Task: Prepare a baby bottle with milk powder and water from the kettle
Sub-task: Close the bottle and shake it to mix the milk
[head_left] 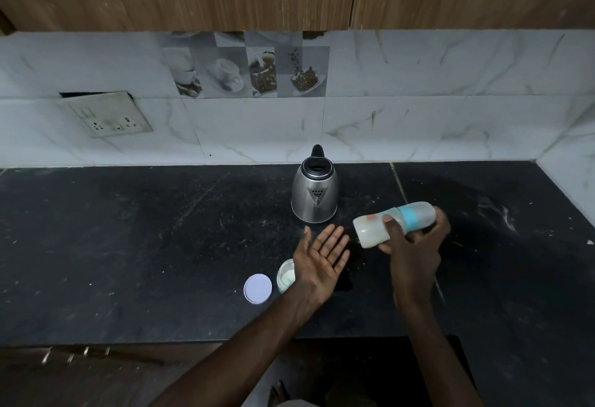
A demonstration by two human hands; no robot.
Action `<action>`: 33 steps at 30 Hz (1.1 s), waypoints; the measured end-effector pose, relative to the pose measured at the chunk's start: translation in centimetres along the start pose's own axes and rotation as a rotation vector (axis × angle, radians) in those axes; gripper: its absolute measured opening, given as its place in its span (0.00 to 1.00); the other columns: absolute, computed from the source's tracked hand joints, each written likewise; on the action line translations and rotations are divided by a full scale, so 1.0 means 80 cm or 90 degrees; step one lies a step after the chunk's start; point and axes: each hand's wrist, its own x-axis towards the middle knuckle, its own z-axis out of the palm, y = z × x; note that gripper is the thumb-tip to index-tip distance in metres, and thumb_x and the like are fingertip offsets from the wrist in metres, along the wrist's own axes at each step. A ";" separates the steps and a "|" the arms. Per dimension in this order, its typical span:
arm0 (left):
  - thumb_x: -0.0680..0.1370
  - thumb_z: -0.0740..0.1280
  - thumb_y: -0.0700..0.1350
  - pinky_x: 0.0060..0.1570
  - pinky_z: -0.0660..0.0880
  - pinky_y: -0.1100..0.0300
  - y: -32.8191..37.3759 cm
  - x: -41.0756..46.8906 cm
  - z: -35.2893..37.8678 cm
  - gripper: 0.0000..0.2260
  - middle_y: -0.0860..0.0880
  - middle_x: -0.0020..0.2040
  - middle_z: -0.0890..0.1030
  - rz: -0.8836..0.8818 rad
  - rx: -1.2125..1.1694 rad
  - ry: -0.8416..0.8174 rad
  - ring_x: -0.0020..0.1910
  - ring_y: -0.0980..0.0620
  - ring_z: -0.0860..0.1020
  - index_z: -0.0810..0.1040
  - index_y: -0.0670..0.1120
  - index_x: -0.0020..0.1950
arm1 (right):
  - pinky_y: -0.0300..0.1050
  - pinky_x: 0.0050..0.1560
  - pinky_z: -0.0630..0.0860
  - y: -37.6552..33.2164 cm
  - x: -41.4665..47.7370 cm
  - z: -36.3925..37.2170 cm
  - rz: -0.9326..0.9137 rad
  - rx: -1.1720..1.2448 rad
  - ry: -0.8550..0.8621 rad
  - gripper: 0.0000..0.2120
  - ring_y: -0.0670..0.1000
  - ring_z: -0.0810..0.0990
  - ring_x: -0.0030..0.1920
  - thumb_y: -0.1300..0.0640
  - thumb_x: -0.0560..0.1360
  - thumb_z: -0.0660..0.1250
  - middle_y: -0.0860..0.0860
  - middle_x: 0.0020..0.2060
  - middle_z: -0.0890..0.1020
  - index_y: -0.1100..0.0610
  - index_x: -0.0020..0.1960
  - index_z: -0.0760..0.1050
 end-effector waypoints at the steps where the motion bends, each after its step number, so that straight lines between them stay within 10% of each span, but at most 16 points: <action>1: 0.81 0.62 0.63 0.70 0.73 0.50 0.001 -0.001 0.002 0.29 0.46 0.67 0.84 0.001 -0.005 0.003 0.67 0.47 0.81 0.79 0.44 0.72 | 0.54 0.45 0.87 -0.001 -0.003 0.003 -0.003 -0.013 -0.012 0.35 0.50 0.86 0.52 0.53 0.75 0.77 0.43 0.53 0.81 0.39 0.74 0.62; 5: 0.81 0.63 0.63 0.69 0.74 0.48 0.000 0.000 0.000 0.28 0.44 0.67 0.83 -0.003 -0.026 0.003 0.70 0.43 0.79 0.80 0.43 0.70 | 0.54 0.47 0.87 -0.005 -0.001 0.003 -0.017 -0.113 -0.194 0.37 0.48 0.86 0.50 0.52 0.72 0.80 0.46 0.52 0.83 0.35 0.73 0.64; 10: 0.82 0.61 0.64 0.74 0.70 0.50 0.001 0.000 -0.008 0.28 0.46 0.67 0.84 -0.001 -0.019 0.008 0.70 0.46 0.80 0.79 0.45 0.72 | 0.55 0.48 0.87 -0.030 0.020 -0.001 -0.041 0.041 0.027 0.37 0.46 0.85 0.53 0.53 0.76 0.76 0.42 0.58 0.80 0.41 0.78 0.59; 15: 0.81 0.62 0.64 0.74 0.70 0.49 -0.001 -0.001 -0.002 0.28 0.45 0.66 0.84 -0.004 -0.013 0.016 0.70 0.45 0.79 0.82 0.45 0.69 | 0.50 0.48 0.86 -0.003 -0.004 0.002 -0.061 -0.115 -0.182 0.39 0.44 0.87 0.49 0.52 0.71 0.81 0.47 0.53 0.85 0.38 0.74 0.64; 20: 0.82 0.61 0.63 0.74 0.70 0.49 0.006 -0.001 0.004 0.28 0.46 0.67 0.83 0.011 -0.023 0.004 0.69 0.46 0.80 0.80 0.44 0.71 | 0.57 0.49 0.87 -0.037 0.013 0.002 -0.063 0.073 0.063 0.38 0.45 0.86 0.54 0.54 0.75 0.78 0.50 0.63 0.81 0.42 0.77 0.61; 24: 0.81 0.62 0.64 0.70 0.73 0.51 0.006 -0.001 0.011 0.27 0.45 0.66 0.84 0.013 -0.005 0.007 0.68 0.45 0.80 0.82 0.45 0.69 | 0.54 0.53 0.86 -0.030 -0.012 0.007 -0.093 -0.058 -0.090 0.40 0.41 0.87 0.48 0.56 0.72 0.80 0.39 0.50 0.83 0.41 0.76 0.63; 30: 0.82 0.61 0.63 0.74 0.70 0.50 0.008 0.003 0.003 0.28 0.46 0.67 0.84 0.015 -0.034 -0.004 0.69 0.46 0.80 0.79 0.44 0.72 | 0.60 0.54 0.85 -0.053 0.019 -0.002 -0.098 0.122 0.159 0.40 0.42 0.86 0.51 0.54 0.74 0.78 0.39 0.54 0.81 0.42 0.78 0.60; 33: 0.82 0.61 0.63 0.73 0.71 0.50 0.009 0.003 0.004 0.28 0.46 0.67 0.84 0.019 -0.041 -0.003 0.69 0.45 0.80 0.79 0.44 0.72 | 0.57 0.54 0.85 -0.034 -0.006 0.010 -0.090 0.002 0.020 0.41 0.42 0.87 0.51 0.53 0.73 0.79 0.44 0.58 0.82 0.39 0.78 0.59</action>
